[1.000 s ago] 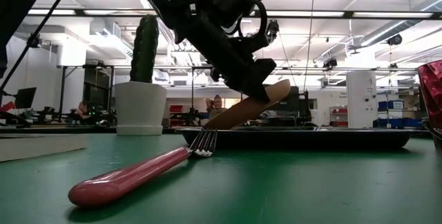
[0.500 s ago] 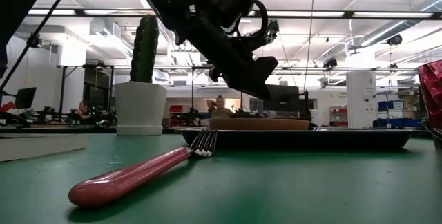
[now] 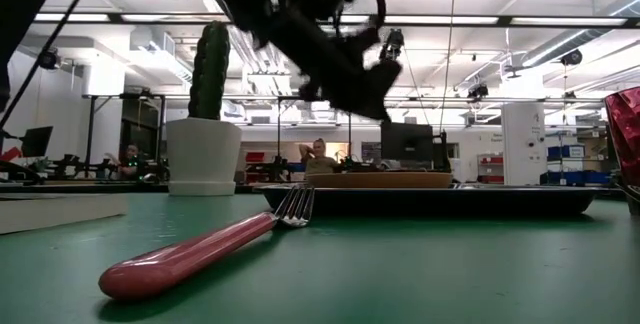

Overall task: Pick and place plate/cup/fork/spoon on tray
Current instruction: Put the red cup on the black serving tray to the top left of the light orange plate

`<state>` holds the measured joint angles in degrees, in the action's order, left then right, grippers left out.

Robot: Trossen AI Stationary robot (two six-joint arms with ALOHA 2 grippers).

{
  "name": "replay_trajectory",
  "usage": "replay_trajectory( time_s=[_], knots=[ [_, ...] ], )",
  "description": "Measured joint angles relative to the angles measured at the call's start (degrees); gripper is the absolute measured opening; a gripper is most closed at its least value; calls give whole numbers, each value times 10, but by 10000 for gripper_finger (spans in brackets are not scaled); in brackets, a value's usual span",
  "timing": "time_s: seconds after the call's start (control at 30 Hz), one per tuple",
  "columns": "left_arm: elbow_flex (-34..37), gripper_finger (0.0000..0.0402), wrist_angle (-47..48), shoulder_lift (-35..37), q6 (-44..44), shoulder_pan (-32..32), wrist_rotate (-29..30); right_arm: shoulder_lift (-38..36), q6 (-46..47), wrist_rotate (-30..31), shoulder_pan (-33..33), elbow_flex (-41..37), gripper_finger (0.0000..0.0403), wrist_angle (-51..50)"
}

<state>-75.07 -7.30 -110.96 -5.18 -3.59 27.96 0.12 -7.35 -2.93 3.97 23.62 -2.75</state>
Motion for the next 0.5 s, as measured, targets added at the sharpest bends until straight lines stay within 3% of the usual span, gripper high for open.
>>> replay_trajectory(
  time_s=[0.27,0.5],
  knots=[
    [4,75,7,79,69,50,-3,20,51,1,0,0,9,1],
    [5,75,55,136,144,110,-4,78,143,-19,1,-1,9,-9]
  ],
)
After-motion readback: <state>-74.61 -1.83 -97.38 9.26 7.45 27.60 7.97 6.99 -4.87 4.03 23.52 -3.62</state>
